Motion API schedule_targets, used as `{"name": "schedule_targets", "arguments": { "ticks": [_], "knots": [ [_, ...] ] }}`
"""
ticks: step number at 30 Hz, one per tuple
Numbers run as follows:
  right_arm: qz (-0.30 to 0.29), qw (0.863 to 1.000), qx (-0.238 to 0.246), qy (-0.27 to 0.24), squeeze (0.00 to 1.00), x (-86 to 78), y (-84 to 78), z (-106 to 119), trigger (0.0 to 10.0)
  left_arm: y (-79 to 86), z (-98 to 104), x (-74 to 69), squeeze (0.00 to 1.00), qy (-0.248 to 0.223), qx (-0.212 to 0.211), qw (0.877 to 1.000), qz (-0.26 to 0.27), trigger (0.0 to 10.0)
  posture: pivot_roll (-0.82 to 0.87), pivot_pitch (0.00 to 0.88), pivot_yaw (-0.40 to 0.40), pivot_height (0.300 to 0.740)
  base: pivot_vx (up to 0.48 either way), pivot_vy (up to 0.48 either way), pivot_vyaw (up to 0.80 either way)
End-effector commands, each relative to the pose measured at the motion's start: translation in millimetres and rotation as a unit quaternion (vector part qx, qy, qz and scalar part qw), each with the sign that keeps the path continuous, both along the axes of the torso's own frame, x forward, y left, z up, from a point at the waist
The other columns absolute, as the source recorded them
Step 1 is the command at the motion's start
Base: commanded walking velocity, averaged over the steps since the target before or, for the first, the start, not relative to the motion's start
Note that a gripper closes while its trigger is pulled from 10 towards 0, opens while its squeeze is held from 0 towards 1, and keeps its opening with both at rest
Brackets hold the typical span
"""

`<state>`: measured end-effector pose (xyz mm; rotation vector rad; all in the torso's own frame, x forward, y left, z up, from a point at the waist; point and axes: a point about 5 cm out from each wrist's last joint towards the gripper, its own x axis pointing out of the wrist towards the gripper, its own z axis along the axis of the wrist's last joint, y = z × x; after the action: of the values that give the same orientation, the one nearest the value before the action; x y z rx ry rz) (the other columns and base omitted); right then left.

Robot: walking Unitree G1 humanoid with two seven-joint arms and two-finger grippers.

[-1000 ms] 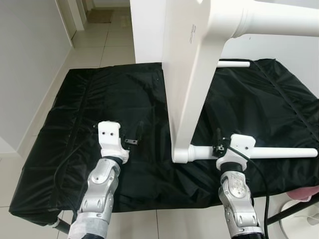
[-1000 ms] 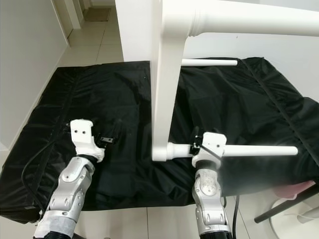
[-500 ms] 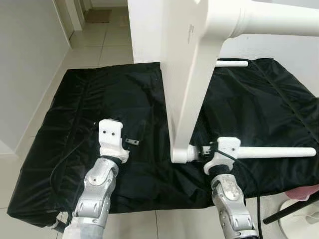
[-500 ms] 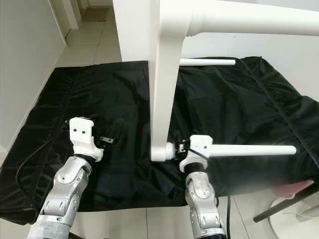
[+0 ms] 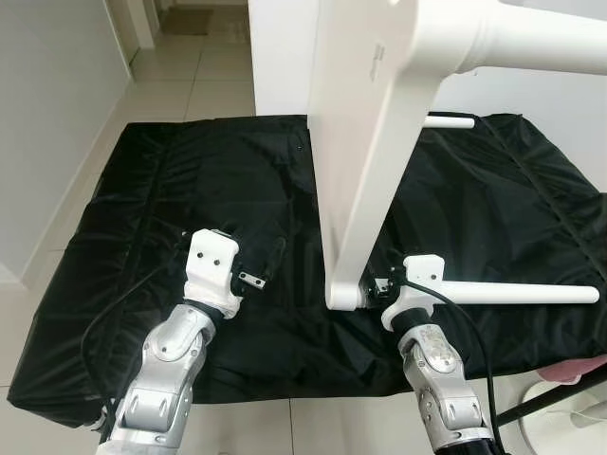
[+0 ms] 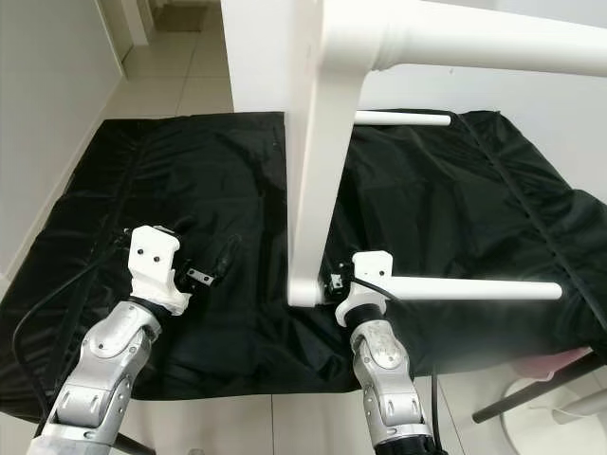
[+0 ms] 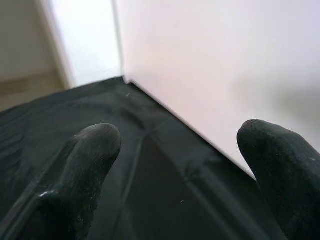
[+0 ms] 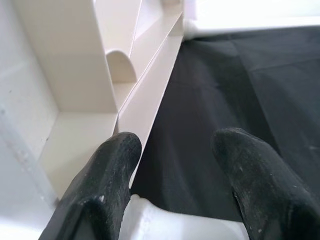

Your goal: Building children table

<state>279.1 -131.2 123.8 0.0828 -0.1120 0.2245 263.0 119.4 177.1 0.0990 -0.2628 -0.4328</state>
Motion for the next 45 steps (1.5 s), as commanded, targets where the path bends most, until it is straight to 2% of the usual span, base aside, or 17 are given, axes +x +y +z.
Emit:
{"name": "schedule_targets", "arguments": {
  "ticks": [1, 10, 14, 19, 23, 25, 27, 33, 37, 38, 40, 41, 45],
  "knots": [
    [0.031, 0.999, -0.001, 0.012, 0.00, -2.3, 7.7, -3, 10.0, -5.7, 1, -5.3, 0.00, 0.007, 0.005, 0.999, -0.034, 10.0, 0.04, 0.067, -0.024, 0.740, 0.000, 0.000, 0.00],
    [0.077, 0.997, 0.004, 0.019, 0.00, 0.4, 21.8, -2, 10.0, -10.9, 2, -15.3, 0.00, 0.022, 0.012, 0.997, -0.068, 10.0, 0.05, 0.065, -0.034, 0.740, 0.000, 0.000, 0.00],
    [0.079, 0.997, 0.005, 0.019, 0.00, 1.4, 23.6, -1, 10.0, -11.1, 2, -16.5, 0.00, 0.025, 0.013, 0.997, -0.073, 10.0, 0.05, 0.065, -0.034, 0.740, 0.000, 0.000, 0.00],
    [0.101, 0.994, 0.014, 0.027, 0.00, 5.3, 34.3, 0, 10.0, -17.6, 0, -32.6, 0.00, 0.061, 0.032, 0.988, -0.141, 10.0, 0.06, 0.066, -0.038, 0.740, 0.000, 0.000, 0.00],
    [0.111, 0.993, 0.017, 0.032, 0.00, 4.6, 38.8, -1, 10.0, -19.3, -2, -41.3, 0.00, 0.081, 0.041, 0.980, -0.175, 10.0, 0.07, 0.066, -0.040, 0.740, 0.000, 0.000, 0.00],
    [0.111, 0.993, 0.017, 0.032, 0.00, 4.6, 38.8, -1, 10.0, -19.3, -2, -41.3, 0.00, 0.081, 0.041, 0.980, -0.175, 10.0, 0.07, 0.066, -0.040, 0.740, 0.000, 0.000, 0.00],
    [0.126, 0.991, 0.022, 0.034, 0.00, 5.0, 47.2, -2, 10.0, -17.1, -3, -50.0, 0.00, 0.103, 0.058, 0.971, -0.210, 10.0, 0.07, 0.074, -0.040, 0.740, 0.000, 0.000, 0.00],
    [0.141, 0.989, 0.027, 0.034, 0.00, 7.9, 56.1, -2, 10.0, -10.7, -1, -51.7, 0.00, 0.115, 0.072, 0.967, -0.215, 10.0, 0.07, 0.076, -0.040, 0.740, 0.000, 0.000, 0.00],
    [0.145, 0.989, 0.027, 0.034, 0.00, 9.1, 58.7, -1, 10.0, -9.6, 1, -51.2, 0.00, 0.117, 0.072, 0.967, -0.213, 10.0, 0.08, 0.076, -0.041, 0.740, 0.000, 0.000, 0.00],
    [0.157, 0.987, 0.025, 0.029, 0.00, 13.7, 67.4, 1, 10.0, -11.3, 9, -50.5, 0.00, 0.110, 0.047, 0.969, -0.216, 10.0, 0.07, 0.076, -0.043, 0.740, 0.000, 0.000, 0.00],
    [0.157, 0.987, 0.025, 0.029, 0.00, 13.7, 67.4, 1, 10.0, -11.3, 9, -50.5, 0.00, 0.110, 0.047, 0.969, -0.216, 10.0, 0.07, 0.076, -0.043, 0.740, 0.000, 0.000, 0.00],
    [0.165, 0.986, 0.023, 0.026, 0.00, 16.5, 73.0, 3, 10.0, -13.5, 14, -52.6, 0.00, 0.112, 0.029, 0.966, -0.231, 10.0, 0.07, 0.075, -0.043, 0.740, 0.000, 0.000, 0.00],
    [0.179, 0.983, 0.019, 0.024, 0.00, 20.3, 83.6, 4, 10.0, -15.8, 17, -55.7, 0.00, 0.116, 0.025, 0.962, -0.247, 10.0, 0.07, 0.077, -0.044, 0.740, 0.000, 0.000, 0.00]
  ]
}}
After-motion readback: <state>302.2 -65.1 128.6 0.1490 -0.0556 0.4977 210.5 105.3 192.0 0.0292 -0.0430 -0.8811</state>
